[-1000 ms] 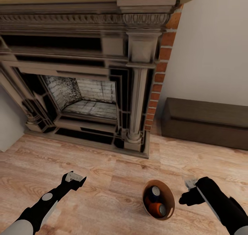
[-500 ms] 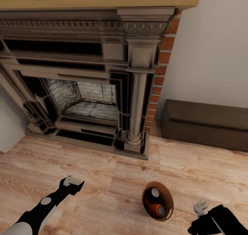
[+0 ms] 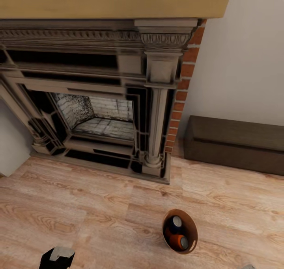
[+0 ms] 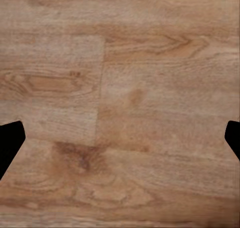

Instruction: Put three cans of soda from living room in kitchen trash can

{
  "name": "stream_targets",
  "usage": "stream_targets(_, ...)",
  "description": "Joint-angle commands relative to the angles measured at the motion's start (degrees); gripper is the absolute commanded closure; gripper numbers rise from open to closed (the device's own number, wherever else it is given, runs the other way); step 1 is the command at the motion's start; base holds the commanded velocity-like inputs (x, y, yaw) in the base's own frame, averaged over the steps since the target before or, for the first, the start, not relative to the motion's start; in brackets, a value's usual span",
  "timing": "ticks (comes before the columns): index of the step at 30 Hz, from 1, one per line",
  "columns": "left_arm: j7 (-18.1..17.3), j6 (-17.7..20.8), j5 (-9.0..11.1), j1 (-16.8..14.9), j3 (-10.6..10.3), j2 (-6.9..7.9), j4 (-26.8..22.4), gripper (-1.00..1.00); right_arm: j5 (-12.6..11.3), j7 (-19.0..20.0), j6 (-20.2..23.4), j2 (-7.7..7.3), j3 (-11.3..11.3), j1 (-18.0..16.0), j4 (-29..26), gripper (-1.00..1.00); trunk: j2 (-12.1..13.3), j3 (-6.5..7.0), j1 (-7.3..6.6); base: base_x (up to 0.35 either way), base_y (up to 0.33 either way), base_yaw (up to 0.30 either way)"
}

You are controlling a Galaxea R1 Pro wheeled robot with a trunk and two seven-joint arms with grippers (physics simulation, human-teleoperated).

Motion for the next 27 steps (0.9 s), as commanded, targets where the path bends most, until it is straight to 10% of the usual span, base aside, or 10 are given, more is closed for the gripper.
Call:
stream_targets(1,0.2,-0.4,-0.1,1.4,0.1,0.06,0.6,-1.0,0.0,0.0,-2.7,0.06,-1.8,0.0,3.5,-1.0,0.4,0.19,-0.23,0.0,0.0,0.0)
stream_targets(10,0.2,-0.9,-0.3,6.3,0.0,0.38,6.6,-1.0,-0.1,-0.3,-13.5,0.36,-7.7,0.0,16.1,-1.0,4.0,1.81,-2.2,0.0,0.0,0.0)
stream_targets(18,0.0,-5.3,0.0,12.6,0.2,0.46,7.6,-1.0,-0.2,-9.0,-25.9,4.94,-11.6,0.0,31.4,-1.0,7.2,3.24,-3.96,0.0,0.0,0.0)
stream_targets(27,0.0,-3.6,-0.1,16.3,0.1,0.94,8.0,-1.0,-0.2,-12.2,-31.4,6.81,-15.5,1.4,36.5,-1.0,10.8,4.86,-5.94,0.0,0.0,0.0)
